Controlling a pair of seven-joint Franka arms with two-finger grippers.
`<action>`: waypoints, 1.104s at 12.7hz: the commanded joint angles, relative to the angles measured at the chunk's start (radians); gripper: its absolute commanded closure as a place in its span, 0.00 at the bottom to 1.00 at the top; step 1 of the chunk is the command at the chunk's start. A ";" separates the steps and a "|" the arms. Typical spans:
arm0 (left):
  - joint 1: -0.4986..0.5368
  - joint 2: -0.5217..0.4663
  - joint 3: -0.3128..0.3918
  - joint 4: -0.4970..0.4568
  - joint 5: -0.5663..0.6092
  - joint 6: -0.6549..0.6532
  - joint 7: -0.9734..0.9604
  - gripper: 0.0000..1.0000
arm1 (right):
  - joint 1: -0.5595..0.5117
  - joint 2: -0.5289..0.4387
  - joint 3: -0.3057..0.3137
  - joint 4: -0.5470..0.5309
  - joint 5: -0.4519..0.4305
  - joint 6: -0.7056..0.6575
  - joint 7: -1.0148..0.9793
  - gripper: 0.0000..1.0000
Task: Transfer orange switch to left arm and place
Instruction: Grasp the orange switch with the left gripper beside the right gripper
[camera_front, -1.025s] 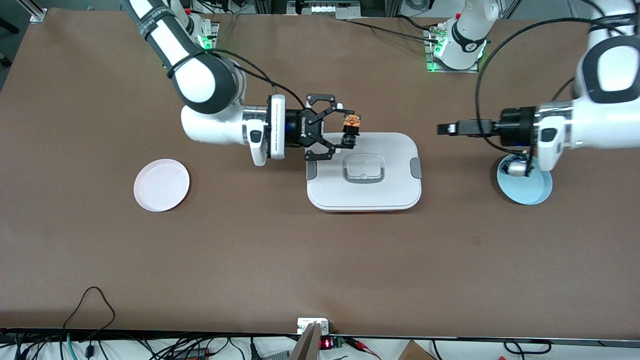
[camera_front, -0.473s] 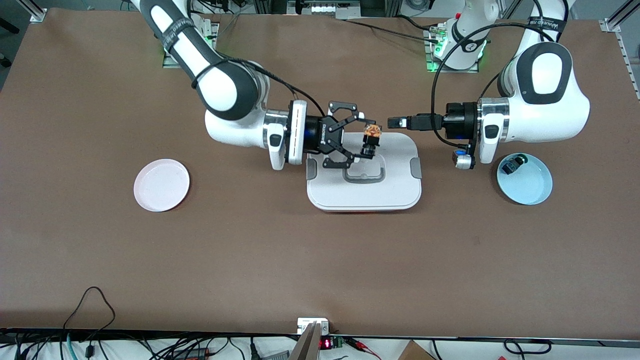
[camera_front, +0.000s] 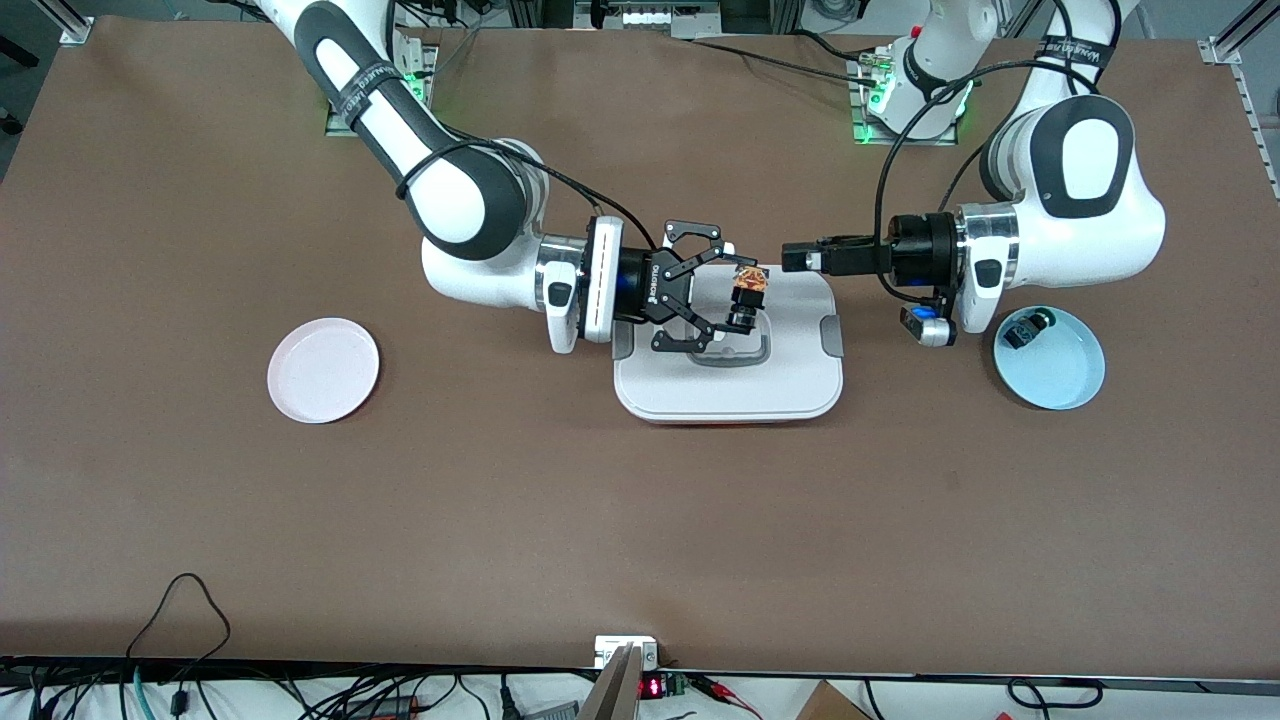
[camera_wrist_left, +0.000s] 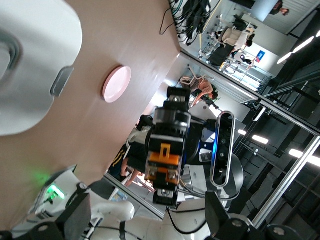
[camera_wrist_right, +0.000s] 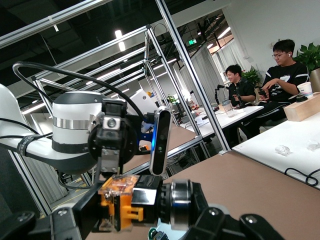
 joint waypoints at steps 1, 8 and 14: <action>-0.005 0.051 -0.008 -0.005 -0.109 0.023 0.134 0.00 | 0.011 0.024 -0.001 0.043 0.025 0.016 -0.028 0.98; -0.075 0.099 -0.010 0.012 -0.206 0.023 0.143 0.03 | 0.013 0.033 -0.001 0.054 0.025 0.016 -0.028 0.98; -0.077 0.113 -0.010 0.038 -0.206 0.052 0.250 0.67 | 0.013 0.033 -0.001 0.054 0.025 0.016 -0.026 0.97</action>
